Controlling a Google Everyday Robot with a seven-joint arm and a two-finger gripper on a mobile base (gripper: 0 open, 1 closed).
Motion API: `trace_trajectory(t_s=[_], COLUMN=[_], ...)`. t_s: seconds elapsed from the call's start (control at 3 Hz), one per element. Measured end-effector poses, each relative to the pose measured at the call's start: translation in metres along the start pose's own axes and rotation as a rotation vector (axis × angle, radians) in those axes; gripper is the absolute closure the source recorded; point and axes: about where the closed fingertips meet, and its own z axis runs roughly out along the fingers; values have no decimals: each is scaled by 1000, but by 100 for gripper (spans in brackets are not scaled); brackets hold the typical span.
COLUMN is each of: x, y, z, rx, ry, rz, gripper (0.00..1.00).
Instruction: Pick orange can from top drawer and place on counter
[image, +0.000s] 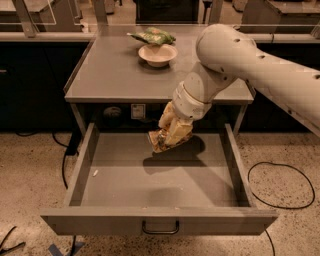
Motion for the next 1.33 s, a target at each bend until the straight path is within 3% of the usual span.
trace_trajectory(t_s=[0.33,0.67,1.33], x=[-4,-22,-63], y=[-5,-22,-58], z=[-12,-57,-144], rx=[4,22,109], ry=[12,54,123], rz=[-1,-20,-86], gripper=[100,100,100])
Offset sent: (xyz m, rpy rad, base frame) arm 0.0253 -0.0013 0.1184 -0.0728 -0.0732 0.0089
